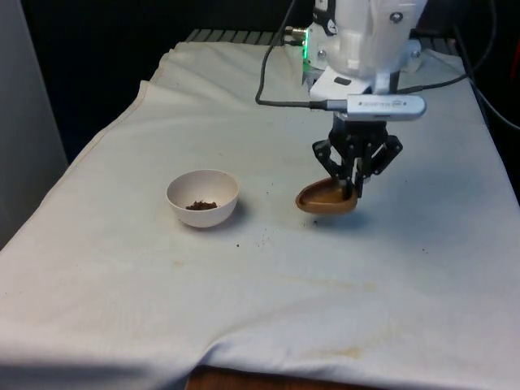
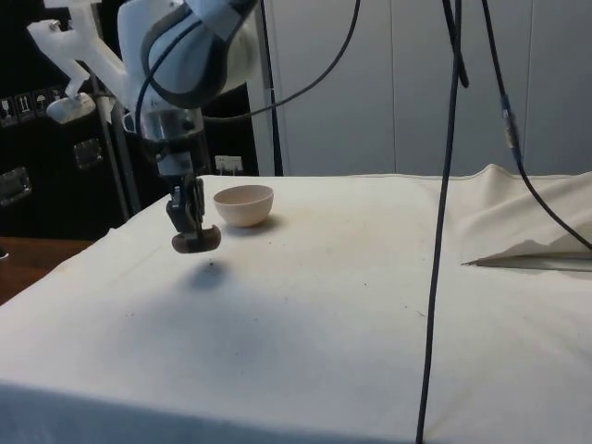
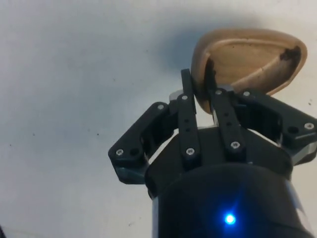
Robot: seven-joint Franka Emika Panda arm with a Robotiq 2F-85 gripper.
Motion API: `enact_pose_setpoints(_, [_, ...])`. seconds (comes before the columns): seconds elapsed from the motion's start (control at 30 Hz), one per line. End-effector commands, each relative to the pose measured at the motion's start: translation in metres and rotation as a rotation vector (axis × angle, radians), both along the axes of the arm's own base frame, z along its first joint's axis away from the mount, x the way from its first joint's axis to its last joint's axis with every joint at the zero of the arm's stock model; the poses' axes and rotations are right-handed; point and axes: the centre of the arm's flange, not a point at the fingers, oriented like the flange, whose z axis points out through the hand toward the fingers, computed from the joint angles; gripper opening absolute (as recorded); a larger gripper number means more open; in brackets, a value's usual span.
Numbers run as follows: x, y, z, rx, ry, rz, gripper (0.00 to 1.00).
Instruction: Pour the coffee beans from the cup into the bowl.
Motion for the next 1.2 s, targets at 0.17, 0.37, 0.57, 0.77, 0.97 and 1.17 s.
enact_pose_setpoints(0.17, [-0.007, 0.011, -0.009, -0.002, -0.023, 0.001, 0.03])
enact_pose_setpoints(0.37, [-0.009, 0.026, -0.019, -0.037, -0.065, -0.002, 0.03])
enact_pose_setpoints(0.57, [-0.011, 0.039, -0.031, -0.08, -0.073, 0.001, 0.03])
enact_pose_setpoints(0.77, [-0.012, 0.045, -0.038, -0.102, -0.072, 0.0, 0.03])
enact_pose_setpoints(0.97, [-0.011, 0.045, -0.039, -0.105, -0.071, -0.007, 0.21])
enact_pose_setpoints(1.17, [-0.011, 0.045, -0.038, -0.099, -0.077, -0.011, 0.52])
